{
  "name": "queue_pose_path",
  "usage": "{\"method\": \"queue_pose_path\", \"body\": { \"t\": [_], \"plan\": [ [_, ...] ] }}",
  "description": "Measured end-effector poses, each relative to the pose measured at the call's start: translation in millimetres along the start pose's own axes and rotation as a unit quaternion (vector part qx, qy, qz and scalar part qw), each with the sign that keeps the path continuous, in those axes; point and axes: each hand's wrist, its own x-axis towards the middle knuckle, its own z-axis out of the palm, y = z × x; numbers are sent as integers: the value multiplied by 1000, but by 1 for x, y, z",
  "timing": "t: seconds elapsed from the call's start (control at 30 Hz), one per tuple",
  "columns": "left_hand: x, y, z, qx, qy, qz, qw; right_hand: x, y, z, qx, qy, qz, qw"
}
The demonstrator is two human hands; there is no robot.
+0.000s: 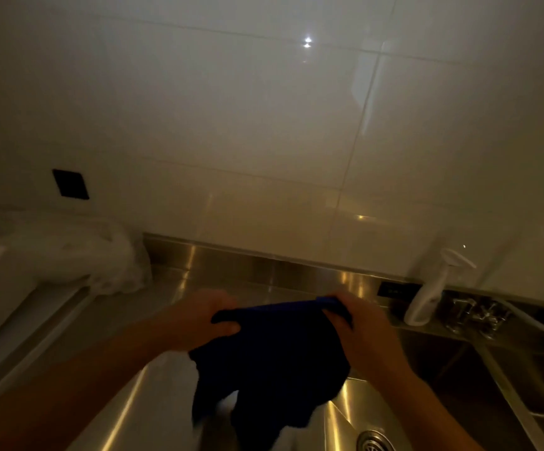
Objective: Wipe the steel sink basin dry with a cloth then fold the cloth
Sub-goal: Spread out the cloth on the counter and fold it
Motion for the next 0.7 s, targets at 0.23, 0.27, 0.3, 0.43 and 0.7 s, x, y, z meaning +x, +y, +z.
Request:
{"method": "queue_pose_path", "body": {
  "t": [0.23, 0.27, 0.3, 0.43, 0.7],
  "plan": [
    [-7, -38, -32, 54, -53, -51, 996, 0, 18, -7, -74, -38, -30, 996],
    [-7, -43, -37, 52, -50, -53, 996, 2, 21, -12, -75, -43, -21, 996],
    [-6, -49, -41, 54, -39, -55, 996, 6, 26, -19, -80, -44, -6, 996],
    [1, -63, -66, 26, 32, -92, 995, 32, 46, -54, -69, -93, 37, 993],
    [28, -46, -167, 145, 210, 22, 967, 90, 41, -130, -196, -137, -41, 970]
  ]
}}
